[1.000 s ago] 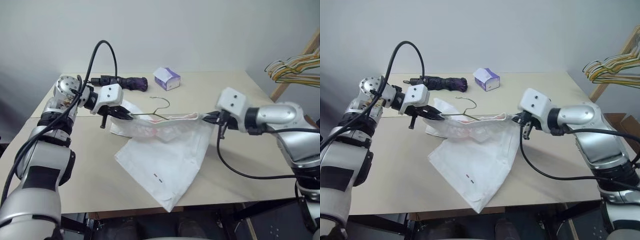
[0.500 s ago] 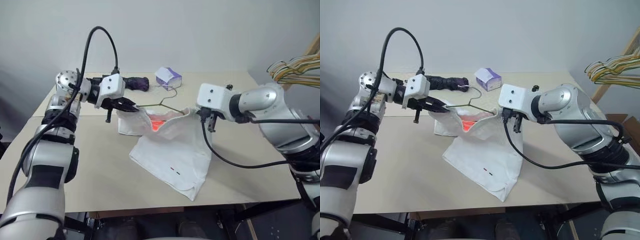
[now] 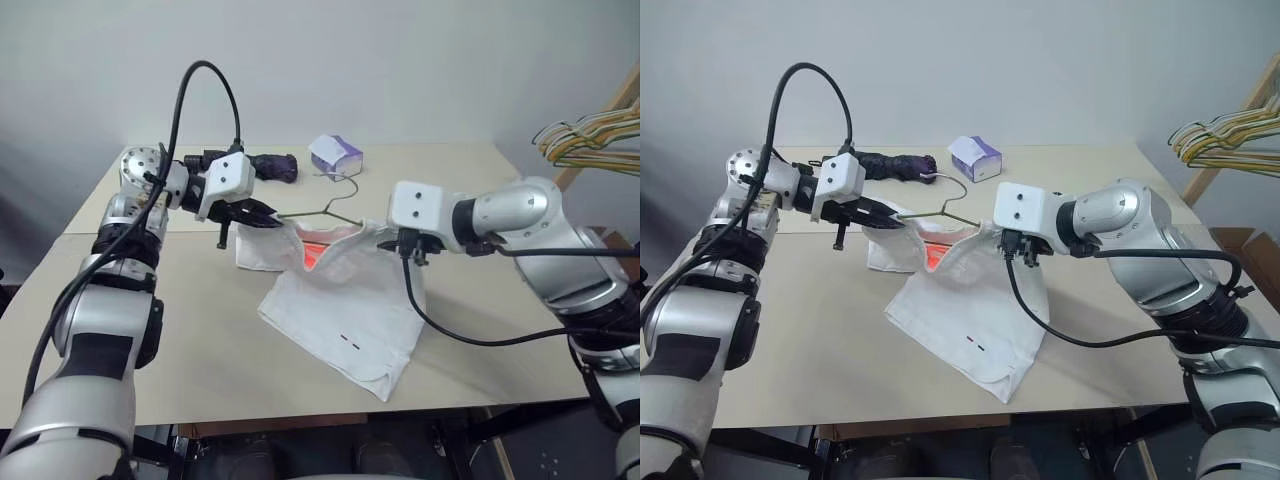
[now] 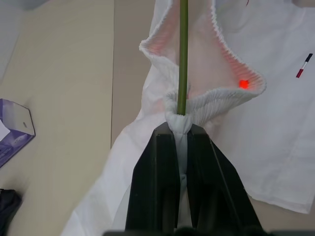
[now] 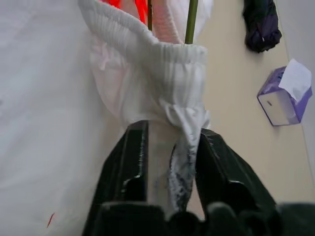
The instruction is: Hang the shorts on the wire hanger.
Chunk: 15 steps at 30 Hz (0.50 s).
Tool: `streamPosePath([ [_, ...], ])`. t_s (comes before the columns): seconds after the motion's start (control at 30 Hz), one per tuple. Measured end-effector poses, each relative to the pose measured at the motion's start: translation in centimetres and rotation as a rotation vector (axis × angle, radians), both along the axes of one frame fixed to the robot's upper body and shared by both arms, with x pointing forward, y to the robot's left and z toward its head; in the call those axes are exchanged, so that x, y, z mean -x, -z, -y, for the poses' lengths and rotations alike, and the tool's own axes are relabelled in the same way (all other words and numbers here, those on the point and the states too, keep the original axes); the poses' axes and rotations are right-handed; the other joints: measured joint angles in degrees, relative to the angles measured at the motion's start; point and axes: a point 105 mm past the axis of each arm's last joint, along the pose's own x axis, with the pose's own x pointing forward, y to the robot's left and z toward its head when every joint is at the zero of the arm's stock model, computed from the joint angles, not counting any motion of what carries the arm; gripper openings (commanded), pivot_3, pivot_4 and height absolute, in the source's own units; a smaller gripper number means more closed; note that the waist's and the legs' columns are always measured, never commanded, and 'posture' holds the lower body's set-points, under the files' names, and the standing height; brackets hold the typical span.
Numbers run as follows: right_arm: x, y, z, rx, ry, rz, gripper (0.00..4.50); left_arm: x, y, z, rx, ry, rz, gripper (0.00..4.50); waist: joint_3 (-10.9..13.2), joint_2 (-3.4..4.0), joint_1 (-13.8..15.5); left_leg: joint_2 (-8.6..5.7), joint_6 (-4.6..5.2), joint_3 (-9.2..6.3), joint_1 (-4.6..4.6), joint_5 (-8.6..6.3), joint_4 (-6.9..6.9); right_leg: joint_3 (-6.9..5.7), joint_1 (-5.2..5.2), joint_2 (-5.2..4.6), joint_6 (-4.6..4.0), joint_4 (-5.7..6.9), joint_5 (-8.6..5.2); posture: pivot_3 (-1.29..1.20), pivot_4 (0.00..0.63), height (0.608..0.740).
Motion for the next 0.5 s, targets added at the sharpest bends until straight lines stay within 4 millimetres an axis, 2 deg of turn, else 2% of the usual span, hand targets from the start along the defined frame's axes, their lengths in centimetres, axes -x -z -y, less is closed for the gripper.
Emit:
streamPosePath([
  [0.1,-0.8,1.6,0.9,-0.015,0.029,-0.029,1.99,0.3,-0.3,0.1,0.004,0.029,0.002,0.00,0.00,0.00,-0.04,-0.01,0.00,-0.01,0.00,0.00,0.01,0.00,0.00,-0.01,0.00,0.00,0.00,-0.11,0.000,0.740],
  [0.2,-1.1,2.2,0.7,-0.036,0.033,-0.047,1.99,0.5,0.1,-0.2,0.000,0.029,-0.011,0.00,0.00,0.00,-0.36,0.00,0.00,-0.03,0.00,0.00,0.01,0.00,-0.01,0.00,0.00,0.03,0.00,-0.11,0.000,0.740],
  [0.3,-1.3,1.9,0.4,-0.079,0.039,-0.040,1.99,0.7,0.7,-0.4,-0.002,0.030,-0.032,0.00,0.00,0.00,-0.85,0.00,0.00,-0.07,0.00,0.00,0.01,0.00,0.00,0.01,0.00,0.04,0.00,-0.11,0.000,0.740],
  [0.5,-0.2,0.1,0.1,-0.205,-0.035,-0.092,1.99,0.7,0.1,-0.4,0.021,0.032,-0.014,0.00,0.00,0.00,-0.98,-0.01,0.00,-0.13,0.00,0.00,0.01,-0.03,0.04,0.00,0.00,0.02,0.00,-0.11,0.000,0.740],
])
